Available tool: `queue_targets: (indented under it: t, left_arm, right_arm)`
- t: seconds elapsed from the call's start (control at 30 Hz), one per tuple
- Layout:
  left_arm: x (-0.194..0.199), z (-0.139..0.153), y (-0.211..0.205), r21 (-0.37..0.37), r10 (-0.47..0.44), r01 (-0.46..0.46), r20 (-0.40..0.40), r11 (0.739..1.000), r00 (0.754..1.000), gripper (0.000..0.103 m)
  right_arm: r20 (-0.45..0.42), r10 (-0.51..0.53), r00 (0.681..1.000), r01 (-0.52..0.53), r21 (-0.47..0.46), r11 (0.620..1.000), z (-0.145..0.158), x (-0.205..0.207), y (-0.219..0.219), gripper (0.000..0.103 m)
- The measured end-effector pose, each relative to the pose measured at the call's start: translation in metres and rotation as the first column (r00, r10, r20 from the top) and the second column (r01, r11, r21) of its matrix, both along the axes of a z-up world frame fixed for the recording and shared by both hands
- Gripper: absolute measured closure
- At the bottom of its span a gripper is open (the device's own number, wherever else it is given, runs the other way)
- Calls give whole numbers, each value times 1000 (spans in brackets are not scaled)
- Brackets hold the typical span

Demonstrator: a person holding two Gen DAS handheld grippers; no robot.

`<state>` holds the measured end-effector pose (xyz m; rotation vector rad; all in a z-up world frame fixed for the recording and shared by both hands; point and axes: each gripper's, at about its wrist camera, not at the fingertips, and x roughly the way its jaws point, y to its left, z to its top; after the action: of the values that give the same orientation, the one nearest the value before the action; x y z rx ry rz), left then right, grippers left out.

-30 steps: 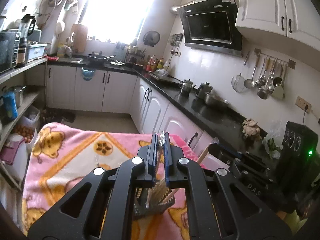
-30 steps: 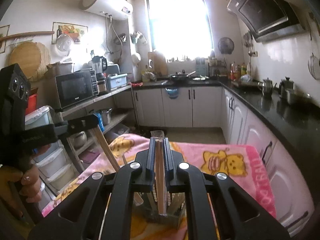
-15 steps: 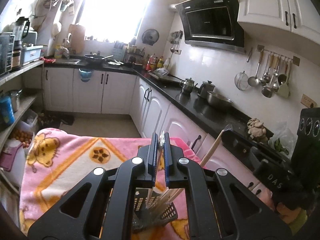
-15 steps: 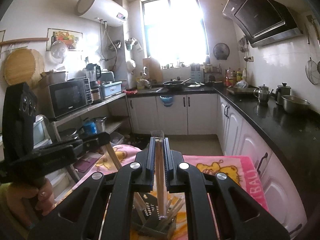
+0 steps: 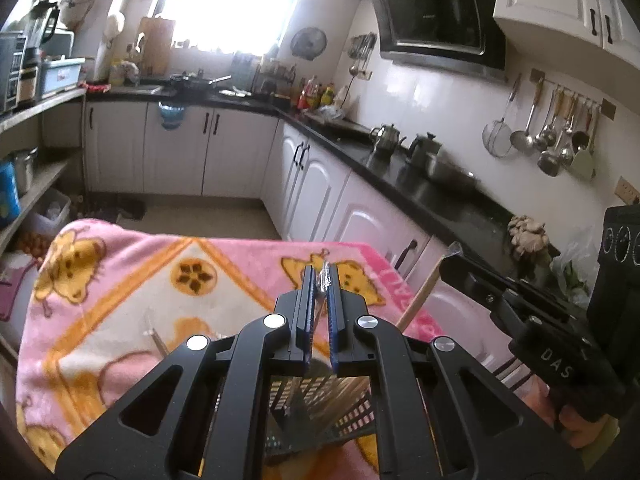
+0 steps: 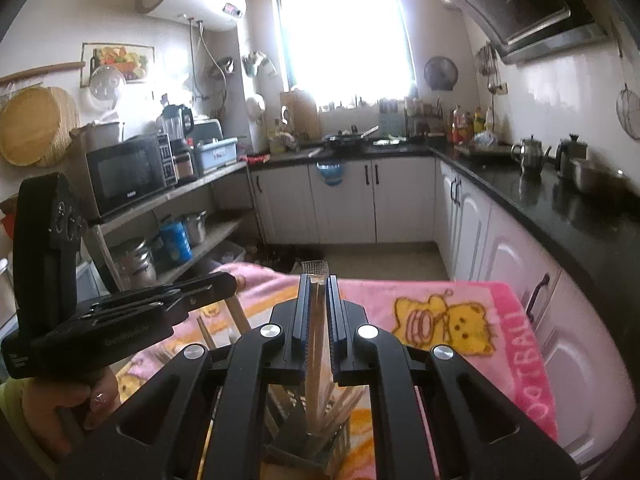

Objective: Organize utensils
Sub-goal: 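Lower the chopsticks into the basket and open both tools to release them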

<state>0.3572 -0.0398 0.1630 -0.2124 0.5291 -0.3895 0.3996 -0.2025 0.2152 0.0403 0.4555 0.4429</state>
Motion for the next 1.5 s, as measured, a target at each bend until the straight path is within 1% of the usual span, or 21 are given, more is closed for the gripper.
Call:
queue_targets:
  t: [0.17,0.43,0.57,0.83,1.1,1.23,1.3,1.37,1.4,1.5]
  left_arm:
    - [0,-19,1,17,6,-6,-31,1000,999,102]
    - [-1,-43,6,42,20,-17,-72,999,997,102]
    - [-4,-48,9,60,38,-34,-65,998,997,102]
    - [-8,-60,19,71,69,-63,-98,996,993,101]
    - [-18,-61,29,68,93,-86,-107,994,990,98]
    - [-23,-58,31,69,98,-91,-99,993,990,93]
    - [-26,-56,32,67,98,-92,-96,993,990,90]
    - [-29,-55,33,68,99,-93,-95,993,991,83]
    - [-31,-54,33,68,99,-92,-97,993,990,81]
    - [-37,-54,33,78,102,-94,-105,993,989,73]
  right_arm:
    - [-53,12,998,-13,-8,1000,-25,6,5,95]
    - [-103,24,994,-26,-16,1000,-50,2,8,95]
    - [-122,13,992,-16,-23,1000,-59,-1,5,95]
    - [-169,-16,986,9,-41,999,-71,-1,-3,95]
    - [-209,-48,977,36,-62,997,-83,-6,-11,94]
    - [-213,-55,975,43,-62,997,-83,-9,-14,94]
    - [-209,-55,976,42,-65,997,-82,-10,-14,89]
    - [-206,-51,977,39,-65,997,-81,-13,-14,85]
    - [-204,-51,978,38,-66,997,-80,-15,-14,83]
    - [-195,-49,980,35,-73,997,-78,-22,-13,78]
